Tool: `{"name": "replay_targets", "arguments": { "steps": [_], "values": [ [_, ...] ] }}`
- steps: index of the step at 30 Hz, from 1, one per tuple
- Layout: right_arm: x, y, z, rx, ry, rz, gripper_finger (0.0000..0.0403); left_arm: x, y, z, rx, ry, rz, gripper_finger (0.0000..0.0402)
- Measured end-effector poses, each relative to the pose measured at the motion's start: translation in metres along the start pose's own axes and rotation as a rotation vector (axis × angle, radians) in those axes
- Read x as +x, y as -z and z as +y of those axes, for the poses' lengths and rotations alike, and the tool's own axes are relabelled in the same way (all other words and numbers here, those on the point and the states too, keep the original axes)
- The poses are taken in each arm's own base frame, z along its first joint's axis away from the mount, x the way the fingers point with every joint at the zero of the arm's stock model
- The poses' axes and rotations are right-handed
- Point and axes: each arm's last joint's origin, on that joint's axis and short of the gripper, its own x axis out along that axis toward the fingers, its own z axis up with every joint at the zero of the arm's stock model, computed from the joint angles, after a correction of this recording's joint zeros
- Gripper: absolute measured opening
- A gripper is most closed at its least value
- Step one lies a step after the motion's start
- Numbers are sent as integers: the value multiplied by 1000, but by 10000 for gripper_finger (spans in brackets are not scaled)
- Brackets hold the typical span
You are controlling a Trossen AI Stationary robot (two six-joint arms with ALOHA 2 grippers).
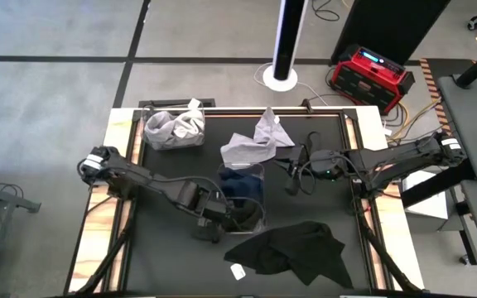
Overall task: Sort towels by color in basket
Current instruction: Put the top black towel into the bottom transparent bin
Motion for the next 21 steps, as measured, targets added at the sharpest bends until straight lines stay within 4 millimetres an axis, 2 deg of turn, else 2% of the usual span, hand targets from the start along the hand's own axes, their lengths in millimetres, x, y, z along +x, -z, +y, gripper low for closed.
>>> {"name": "replay_targets", "arguments": {
  "steps": [11,21],
  "values": [
    [0,0,0,2,-1,-7,34,16,1,-1,-8,-48,-1,0],
    [0,-1,0,8,-2,-13,34,20,-8,-3,35,-37,-108,0]
  ]
}}
